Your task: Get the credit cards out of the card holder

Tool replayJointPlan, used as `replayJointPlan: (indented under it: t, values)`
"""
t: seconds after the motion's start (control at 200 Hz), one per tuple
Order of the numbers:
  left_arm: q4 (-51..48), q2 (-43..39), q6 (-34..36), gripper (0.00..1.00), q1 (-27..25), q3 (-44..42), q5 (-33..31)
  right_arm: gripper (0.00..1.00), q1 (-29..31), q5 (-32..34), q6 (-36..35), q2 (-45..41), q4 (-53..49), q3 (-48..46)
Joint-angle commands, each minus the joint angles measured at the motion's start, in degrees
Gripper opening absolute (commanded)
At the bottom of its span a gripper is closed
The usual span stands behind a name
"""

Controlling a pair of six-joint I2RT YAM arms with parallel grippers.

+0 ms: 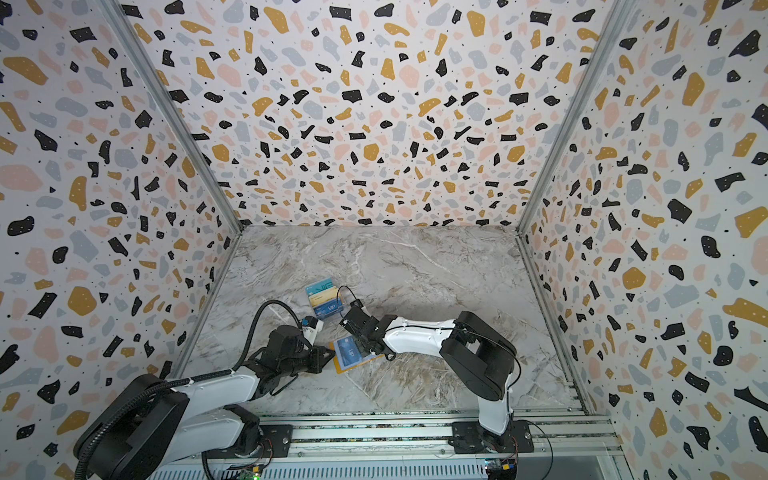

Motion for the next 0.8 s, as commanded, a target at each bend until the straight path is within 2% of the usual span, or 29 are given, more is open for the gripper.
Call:
replayJointPlan:
  t: [0.0, 0.315, 0.405, 0.501, 0.561, 0.691, 0.796]
  values:
    - [-1.04, 0.86, 0.61, 0.00, -0.26, -0.72, -1.29, 0.36, -0.36, 2.04, 0.85, -3.32, -2.59, -0.80]
    - [-1.18, 0.78, 0.63, 0.00, -0.22, -0.63, -1.40, 0.35, -0.92, 5.28, 0.94, -5.42, -5.42, -0.71]
    - [-1.18, 0.86, 0.72, 0.00, -0.22, -0.63, -1.38, 0.35, -0.92, 4.26, 0.26, -6.05, -6.12, 0.34]
    - [-1.18, 0.85, 0.72, 0.00, -0.22, -0.63, -1.46, 0.35, -1.33, -1.87, -1.47, -6.17, -5.73, 1.65]
    - [-1.18, 0.86, 0.72, 0.00, -0.22, -0.63, -1.44, 0.35, -2.05, -8.58, -2.57, -5.86, -4.67, 2.31]
    - [-1.25, 0.86, 0.72, 0.00, -0.24, -0.63, -1.47, 0.35, -2.88, -19.98, -2.60, -4.09, -2.28, 3.46]
    - [-1.27, 0.86, 0.76, 0.00, -0.22, -0.63, -1.50, 0.35, -3.61, -26.29, -1.43, -2.61, -0.06, 3.63]
